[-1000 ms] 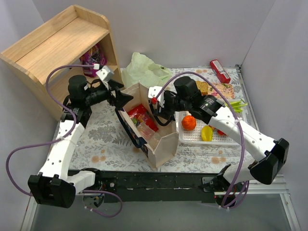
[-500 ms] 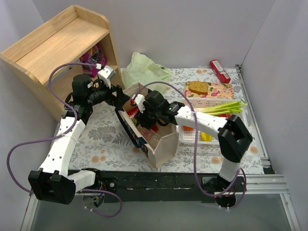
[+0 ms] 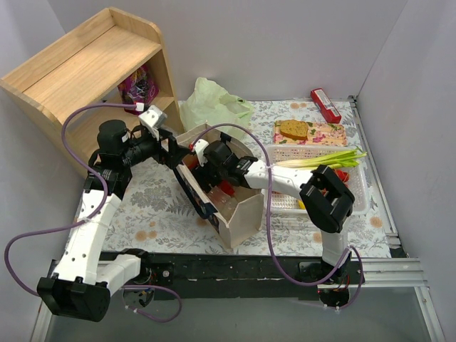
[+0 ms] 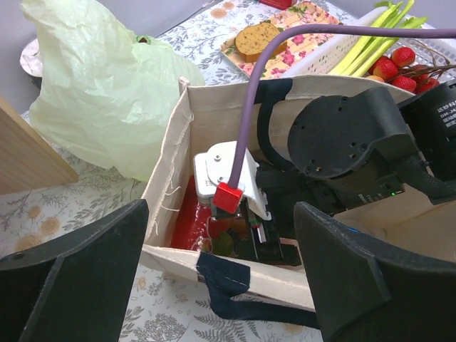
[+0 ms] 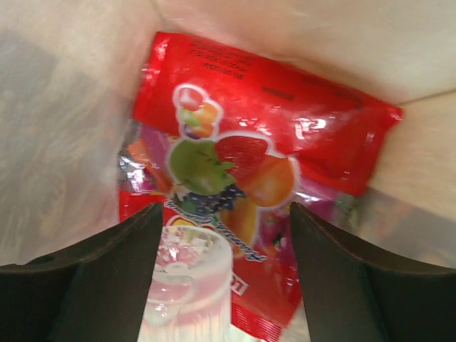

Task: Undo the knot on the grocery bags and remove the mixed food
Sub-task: Pick up the fake candies from the takeout bag.

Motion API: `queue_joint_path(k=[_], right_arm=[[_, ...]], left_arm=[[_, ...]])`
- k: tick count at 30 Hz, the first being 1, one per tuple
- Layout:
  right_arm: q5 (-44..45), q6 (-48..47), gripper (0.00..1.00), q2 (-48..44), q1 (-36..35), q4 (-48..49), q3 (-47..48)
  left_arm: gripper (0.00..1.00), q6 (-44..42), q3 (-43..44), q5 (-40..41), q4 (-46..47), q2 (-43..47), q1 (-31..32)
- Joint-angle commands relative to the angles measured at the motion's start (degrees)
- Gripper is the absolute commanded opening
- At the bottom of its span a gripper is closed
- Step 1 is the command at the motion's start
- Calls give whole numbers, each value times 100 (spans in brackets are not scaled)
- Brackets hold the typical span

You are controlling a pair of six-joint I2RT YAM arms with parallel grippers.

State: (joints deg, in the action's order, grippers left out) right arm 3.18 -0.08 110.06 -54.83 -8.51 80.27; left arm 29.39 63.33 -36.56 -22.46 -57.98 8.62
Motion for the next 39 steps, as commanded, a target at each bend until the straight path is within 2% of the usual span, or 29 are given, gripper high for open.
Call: queue_joint_path(k=[1, 3, 4, 9, 10, 12, 16, 22, 27, 28, 31, 32, 34, 39], right_arm=[[-273, -150, 69, 183, -37, -520, -442], [-474, -334, 65, 200, -11, -511, -407], [-650, -422, 59, 217, -2, -502, -372], [-1292, -1185, 41, 191, 7, -511, -258], [-1459, -1301, 33, 139, 16, -511, -240], [-1592, -1512, 27, 77, 60, -572, -144], [-1803, -2066, 1, -194, 191, -590, 111], [-1935, -2286, 1, -976, 534, -590, 551], [-1715, -2033, 1, -1469, 579, -581, 332], [-1811, -1953, 3, -1522, 570, -642, 166], [-1839, -1278, 26, -1575, 561, -555, -299], [-1786, -1041, 29, -1558, 552, -520, -388], [-1645, -425, 32, -1479, 561, -546, -538], [-1559, 129, 31, -1154, 570, -634, -644]], left_arm=[[83, 5, -119, -264, 48, 137, -150], [83, 58, -163, -282, 83, 146, -203], [83, 85, -189, -334, 110, 164, -212], [83, 216, -269, -484, 233, 129, -273], [83, 225, -260, -493, 242, 129, -273], [83, 225, -277, -484, 285, 111, -273], [83, 322, -304, -519, 496, 155, -282], [82, 384, -304, -519, 620, 164, -370], [82, 480, -356, -502, 620, 181, -519], [82, 498, -365, -510, 620, 181, -589], [82, 603, -392, -563, 620, 181, -704], [82, 629, -383, -581, 620, 164, -704], [82, 630, -339, -598, 602, 137, -713], [82, 621, -225, -633, 532, 32, -713]])
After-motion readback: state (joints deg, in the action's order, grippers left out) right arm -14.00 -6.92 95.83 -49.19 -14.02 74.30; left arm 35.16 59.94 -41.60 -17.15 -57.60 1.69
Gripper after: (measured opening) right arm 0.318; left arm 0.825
